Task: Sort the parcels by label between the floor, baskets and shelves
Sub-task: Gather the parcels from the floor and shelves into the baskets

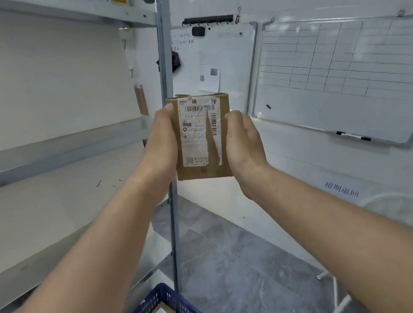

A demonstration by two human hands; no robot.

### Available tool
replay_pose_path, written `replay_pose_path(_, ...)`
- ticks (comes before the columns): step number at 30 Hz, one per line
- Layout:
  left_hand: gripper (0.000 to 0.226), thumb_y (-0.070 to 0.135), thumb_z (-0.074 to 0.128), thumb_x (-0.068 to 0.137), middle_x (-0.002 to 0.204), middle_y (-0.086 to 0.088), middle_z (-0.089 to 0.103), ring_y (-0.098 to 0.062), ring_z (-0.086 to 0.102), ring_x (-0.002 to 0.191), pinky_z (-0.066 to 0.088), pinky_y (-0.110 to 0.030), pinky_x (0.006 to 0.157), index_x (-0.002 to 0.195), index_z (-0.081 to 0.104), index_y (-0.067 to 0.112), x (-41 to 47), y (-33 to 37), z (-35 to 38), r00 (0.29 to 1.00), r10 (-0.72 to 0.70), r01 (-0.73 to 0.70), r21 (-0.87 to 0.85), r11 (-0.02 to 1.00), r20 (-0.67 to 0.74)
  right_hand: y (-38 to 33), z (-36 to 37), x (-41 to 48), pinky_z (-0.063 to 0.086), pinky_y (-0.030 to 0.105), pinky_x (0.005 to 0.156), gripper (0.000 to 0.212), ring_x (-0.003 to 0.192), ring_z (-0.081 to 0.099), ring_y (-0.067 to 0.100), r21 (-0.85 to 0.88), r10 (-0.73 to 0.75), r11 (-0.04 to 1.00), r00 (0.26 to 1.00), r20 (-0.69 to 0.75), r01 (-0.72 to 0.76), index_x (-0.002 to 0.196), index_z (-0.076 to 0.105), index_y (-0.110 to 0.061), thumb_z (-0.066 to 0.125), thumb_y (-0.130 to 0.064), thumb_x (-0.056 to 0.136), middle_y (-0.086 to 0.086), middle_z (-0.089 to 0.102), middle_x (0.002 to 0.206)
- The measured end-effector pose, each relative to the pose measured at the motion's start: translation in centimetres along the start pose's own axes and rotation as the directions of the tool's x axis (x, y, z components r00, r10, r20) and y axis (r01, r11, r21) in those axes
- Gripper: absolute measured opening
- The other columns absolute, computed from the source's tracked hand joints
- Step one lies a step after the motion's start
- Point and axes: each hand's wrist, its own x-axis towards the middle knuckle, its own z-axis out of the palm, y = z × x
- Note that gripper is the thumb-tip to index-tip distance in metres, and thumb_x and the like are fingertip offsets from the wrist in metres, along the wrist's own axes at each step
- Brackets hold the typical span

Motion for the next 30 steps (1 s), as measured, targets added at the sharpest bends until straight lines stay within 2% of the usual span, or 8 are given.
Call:
replay_pose_path(6, 0.053, 0.052, 0.018, 0.107, 0.061, 0.018, 0.071, 0.001, 0.067, 0.054, 0.049, -0.034, 0.071, 0.092, 0.066, 0.036, 7.2, -3.7, -0.9, 0.998, -0.053, 0.053, -0.005, 0.999, -0.015, 3.1, 4.3, 6.4, 0.061, 0.052, 0.099, 0.077, 0.109, 0.071, 0.024, -0.023, 0.049, 0.999, 0.999, -0.004, -0.049, 0.115, 0.064, -0.038, 0.026, -0.078, 0.061, 0.004, 0.069, 0.125)
replay_pose_path(10, 0.060, 0.056, 0.017, 0.106, 0.070, 0.016, 0.075, -0.007, 0.072, 0.069, 0.053, -0.036, 0.079, 0.082, 0.069, 0.038, 10.7, -6.0, -1.2, 0.994, -0.089, 0.091, 0.024, 0.996, -0.067, 4.5, 6.3, 10.2, 0.060, 0.051, 0.100, 0.080, 0.107, 0.070, 0.022, -0.031, 0.078, 0.997, 0.995, 0.058, -0.076, 0.116, 0.065, -0.033, 0.024, -0.077, 0.062, 0.001, 0.070, 0.120)
replay_pose_path(17, 0.059, 0.058, 0.013, 0.107, 0.065, 0.021, 0.072, 0.004, 0.069, 0.057, 0.050, -0.034, 0.077, 0.083, 0.065, 0.040, 15.4, -10.9, 1.7, 0.955, -0.094, 0.115, 0.059, 0.992, -0.282, 9.5, 7.7, 18.8, 0.059, 0.048, 0.100, 0.057, 0.099, 0.070, 0.022, 0.016, 0.118, 0.992, 0.963, 0.243, -0.126, 0.106, 0.064, -0.026, 0.030, -0.062, 0.078, 0.000, 0.073, 0.106)
replay_pose_path(20, 0.058, 0.057, 0.012, 0.108, 0.064, 0.025, 0.071, 0.007, 0.068, 0.060, 0.048, -0.031, 0.074, 0.085, 0.063, 0.043, 16.4, -13.3, 3.7, 0.912, -0.109, 0.150, 0.074, 0.986, -0.396, 12.4, 8.0, 22.5, 0.059, 0.046, 0.099, 0.052, 0.097, 0.070, 0.022, 0.029, 0.130, 0.988, 0.924, 0.360, -0.150, 0.104, 0.065, -0.024, 0.035, -0.061, 0.083, -0.001, 0.073, 0.102)
replay_pose_path(23, 0.059, 0.057, 0.013, 0.108, 0.065, 0.024, 0.071, 0.006, 0.069, 0.060, 0.048, -0.033, 0.076, 0.085, 0.066, 0.041, 16.7, -15.4, 5.1, 0.848, -0.150, 0.204, 0.051, 0.978, -0.509, 15.6, 8.7, 25.0, 0.057, 0.045, 0.098, 0.040, 0.096, 0.069, 0.023, 0.019, 0.151, 0.983, 0.863, 0.481, -0.182, 0.108, 0.064, -0.020, 0.041, -0.052, 0.104, 0.002, 0.073, 0.103)
replay_pose_path(25, 0.067, 0.057, 0.014, 0.107, 0.062, 0.024, 0.070, 0.006, 0.067, 0.056, 0.049, -0.034, 0.075, 0.073, 0.070, 0.043, 16.3, -16.5, 5.7, 0.798, -0.209, 0.271, 0.027, 0.962, -0.565, 17.6, 9.4, 25.8, 0.057, 0.046, 0.097, 0.041, 0.102, 0.070, 0.027, -0.008, 0.184, 0.977, 0.821, 0.540, -0.214, 0.110, 0.064, -0.021, 0.038, -0.052, 0.104, 0.005, 0.073, 0.108)
replay_pose_path(27, 0.065, 0.056, 0.012, 0.107, 0.061, 0.025, 0.069, 0.007, 0.067, 0.055, 0.049, -0.033, 0.074, 0.075, 0.067, 0.044, 15.8, -17.7, 5.7, 0.755, -0.243, 0.331, 0.034, 0.943, -0.608, 19.3, 10.2, 25.8, 0.056, 0.046, 0.095, 0.045, 0.103, 0.069, 0.026, -0.061, 0.220, 0.972, 0.782, 0.583, -0.228, 0.110, 0.064, -0.023, 0.035, -0.056, 0.100, 0.004, 0.072, 0.109)
replay_pose_path(30, 0.054, 0.057, 0.012, 0.107, 0.064, 0.025, 0.070, 0.000, 0.070, 0.069, 0.051, -0.034, 0.080, 0.086, 0.059, 0.044, 15.2, -19.8, 4.7, 0.696, -0.273, 0.375, 0.011, 0.927, -0.664, 21.7, 11.7, 25.4, 0.055, 0.037, 0.076, 0.037, 0.093, 0.067, 0.022, -0.103, 0.266, 0.960, 0.727, 0.633, -0.261, 0.106, 0.061, -0.023, 0.035, -0.049, 0.108, 0.000, 0.070, 0.101)
